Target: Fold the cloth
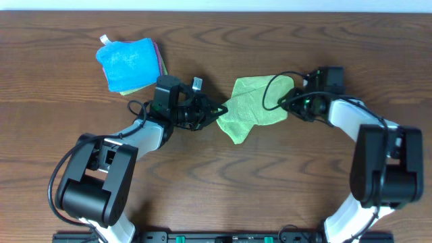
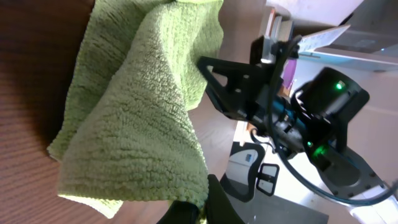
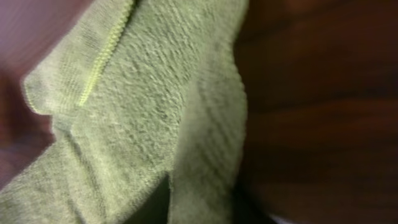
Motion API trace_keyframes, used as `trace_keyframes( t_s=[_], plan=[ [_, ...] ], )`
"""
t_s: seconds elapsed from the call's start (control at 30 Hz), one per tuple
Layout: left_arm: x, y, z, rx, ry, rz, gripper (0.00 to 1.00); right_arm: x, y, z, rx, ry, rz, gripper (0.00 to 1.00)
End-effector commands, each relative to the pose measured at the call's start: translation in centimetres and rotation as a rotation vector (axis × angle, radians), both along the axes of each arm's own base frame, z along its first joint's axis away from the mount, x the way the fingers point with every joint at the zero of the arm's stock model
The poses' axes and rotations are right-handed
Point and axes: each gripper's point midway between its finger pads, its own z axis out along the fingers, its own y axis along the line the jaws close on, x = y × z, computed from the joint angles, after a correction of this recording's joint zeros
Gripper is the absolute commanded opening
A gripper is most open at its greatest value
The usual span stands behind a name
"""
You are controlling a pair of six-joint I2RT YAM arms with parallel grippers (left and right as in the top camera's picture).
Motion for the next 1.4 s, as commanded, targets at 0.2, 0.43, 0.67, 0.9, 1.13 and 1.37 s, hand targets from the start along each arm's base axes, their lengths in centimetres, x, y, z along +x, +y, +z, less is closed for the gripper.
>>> trace_keyframes(
  t_s=[0.2, 0.43, 0.67, 0.9, 1.13, 1.37],
  plan=[
    [1.3, 0.9, 1.9, -0.075, -0.027, 0.006, 0.06, -2.2, -0.7, 0.3, -0.038, 0.06, -0.019, 0.01],
    [5.4, 3.5, 9.5, -0.278, -0.168, 0.108, 0.06, -0.9, 0.4, 13.3, 0.028, -0.266, 0.01, 0.01],
    [7.5, 3.6, 15.3, -0.341, -0.281, 0.09, 0.06, -2.1, 0.8, 23.4, 0.055, -0.533, -0.004, 0.01],
    [10.2, 4.0, 15.5, -0.257, -0.28, 0.152, 0.06, -0.5, 0.2, 25.1, 0.041, -0.604, -0.044, 0.01],
    [12.9, 5.8, 14.9, -0.147, -0.324, 0.267, 0.06, 3.1, -0.5, 23.7, 0.023, -0.623, -0.086, 0.01],
    [15.1, 8.1, 14.7, -0.075, -0.376, 0.353, 0.06, 7.6, -0.8, 23.5, 0.01, -0.614, -0.097, 0.01]
  ],
)
